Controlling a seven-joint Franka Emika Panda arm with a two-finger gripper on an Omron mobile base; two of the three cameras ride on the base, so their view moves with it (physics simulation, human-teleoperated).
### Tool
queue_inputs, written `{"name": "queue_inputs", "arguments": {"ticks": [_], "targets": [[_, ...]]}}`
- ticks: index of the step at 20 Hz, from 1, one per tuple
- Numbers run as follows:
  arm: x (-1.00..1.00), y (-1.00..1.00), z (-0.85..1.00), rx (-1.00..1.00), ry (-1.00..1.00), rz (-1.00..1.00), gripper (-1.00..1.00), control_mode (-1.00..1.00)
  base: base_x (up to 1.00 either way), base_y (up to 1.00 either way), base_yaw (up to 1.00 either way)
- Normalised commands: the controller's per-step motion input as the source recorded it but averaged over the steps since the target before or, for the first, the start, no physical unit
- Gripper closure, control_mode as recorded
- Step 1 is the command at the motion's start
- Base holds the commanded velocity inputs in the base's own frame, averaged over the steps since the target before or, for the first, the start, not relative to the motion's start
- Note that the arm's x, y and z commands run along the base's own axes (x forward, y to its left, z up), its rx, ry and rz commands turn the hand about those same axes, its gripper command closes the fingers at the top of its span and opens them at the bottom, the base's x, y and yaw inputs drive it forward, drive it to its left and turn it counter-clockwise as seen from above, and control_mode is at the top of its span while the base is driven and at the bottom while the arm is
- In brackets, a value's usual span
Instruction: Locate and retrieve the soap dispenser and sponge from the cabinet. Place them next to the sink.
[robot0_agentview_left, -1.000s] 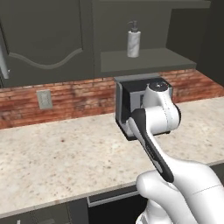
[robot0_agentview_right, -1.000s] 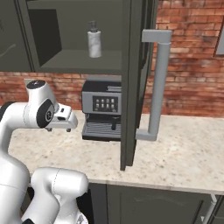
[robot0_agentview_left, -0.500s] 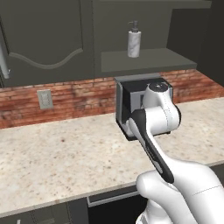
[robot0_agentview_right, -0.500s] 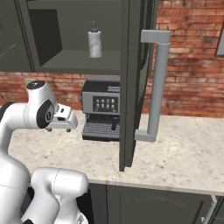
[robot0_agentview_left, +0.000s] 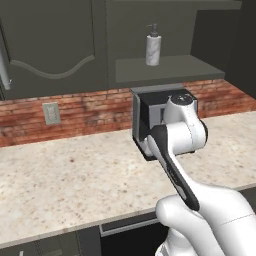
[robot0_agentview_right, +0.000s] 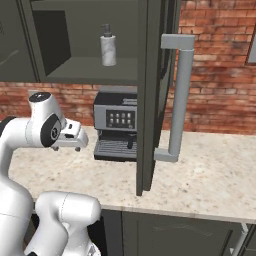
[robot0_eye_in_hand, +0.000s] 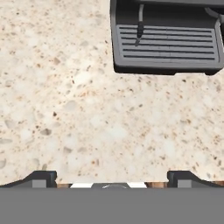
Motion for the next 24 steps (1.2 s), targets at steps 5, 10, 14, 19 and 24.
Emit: {"name": "queue_inputs", "arguments": {"ticks": [5,10,14,19,24], "targets": [[-0.18,-0.07,0.49,-0.01,-0.28,-0.03,-1.0,-1.0,0.0,0.0,0.0],[0.06,-0.01,0.62,0.0,-0.33,-0.12,-1.0,-1.0,0.0,0.0,0.0],[0.14,0.0,0.71,0.0,-0.16,-0.12,-1.0,-1.0,0.0,0.0,0.0],[0.02,0.0,0.58,0.0,-0.23,-0.15,-1.0,-1.0,0.0,0.0,0.0],[0.03,0.0,0.56,0.0,-0.09,-0.07,-1.0,-1.0,0.0,0.0,0.0]]}}
